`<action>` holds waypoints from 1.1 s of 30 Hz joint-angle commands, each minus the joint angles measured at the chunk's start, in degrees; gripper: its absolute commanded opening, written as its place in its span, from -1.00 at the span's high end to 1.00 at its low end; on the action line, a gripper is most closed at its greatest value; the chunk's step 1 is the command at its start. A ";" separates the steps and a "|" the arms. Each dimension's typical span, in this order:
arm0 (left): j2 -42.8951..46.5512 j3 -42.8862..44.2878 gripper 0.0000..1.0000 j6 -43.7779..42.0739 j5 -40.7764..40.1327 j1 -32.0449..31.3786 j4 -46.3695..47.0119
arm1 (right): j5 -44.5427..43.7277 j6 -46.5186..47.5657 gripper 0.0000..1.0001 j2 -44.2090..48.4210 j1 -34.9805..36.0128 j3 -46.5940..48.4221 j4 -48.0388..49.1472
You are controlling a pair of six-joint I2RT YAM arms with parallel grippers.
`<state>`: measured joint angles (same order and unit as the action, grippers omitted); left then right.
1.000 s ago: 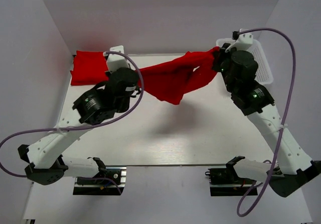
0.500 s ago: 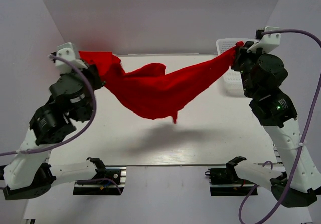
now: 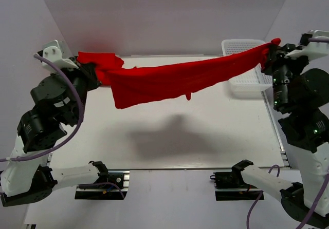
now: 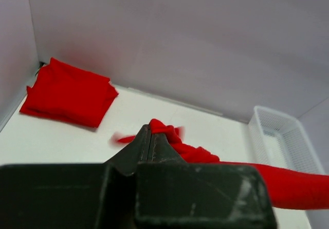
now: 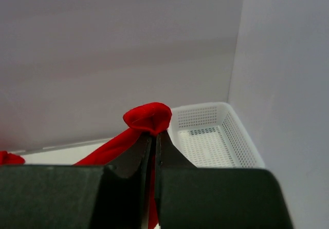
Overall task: Fold and stack the t-shirts
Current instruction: Flatten out the tshirt
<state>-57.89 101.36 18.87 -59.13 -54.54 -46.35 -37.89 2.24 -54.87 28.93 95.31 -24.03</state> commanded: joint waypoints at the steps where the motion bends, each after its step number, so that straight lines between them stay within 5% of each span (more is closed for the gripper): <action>1: -2.75 5.84 1.00 -2.52 2.61 0.14 -0.49 | -4.03 4.26 1.00 1.34 0.08 3.30 3.81; 11: 0.06 4.11 1.00 -11.31 13.87 0.14 8.29 | -2.10 5.76 1.00 6.87 0.08 5.77 3.38; 16: -6.26 1.58 1.00 -9.65 7.56 0.14 6.36 | -5.08 3.14 1.00 5.05 0.16 -1.87 3.91; 20: -7.77 -9.75 1.00 2.90 -4.39 0.75 3.98 | -11.40 -1.44 1.00 1.18 -0.36 -17.99 7.13; 25: -8.90 -22.34 1.00 3.63 0.58 5.05 13.47 | -10.13 -9.18 1.00 -13.40 -2.21 -22.88 8.30; 31: -26.28 -23.50 1.00 4.50 12.98 15.59 14.62 | -3.86 -9.80 1.00 -30.80 -5.19 -16.40 8.83; 33: -35.32 -19.81 1.00 5.03 18.50 21.29 15.14 | -1.93 -10.15 1.00 -42.99 -7.21 -10.62 6.99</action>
<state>-84.90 77.10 22.15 -48.93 -39.55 -33.80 -41.25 -5.80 -89.80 24.25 73.95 -18.87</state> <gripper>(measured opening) 0.019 0.030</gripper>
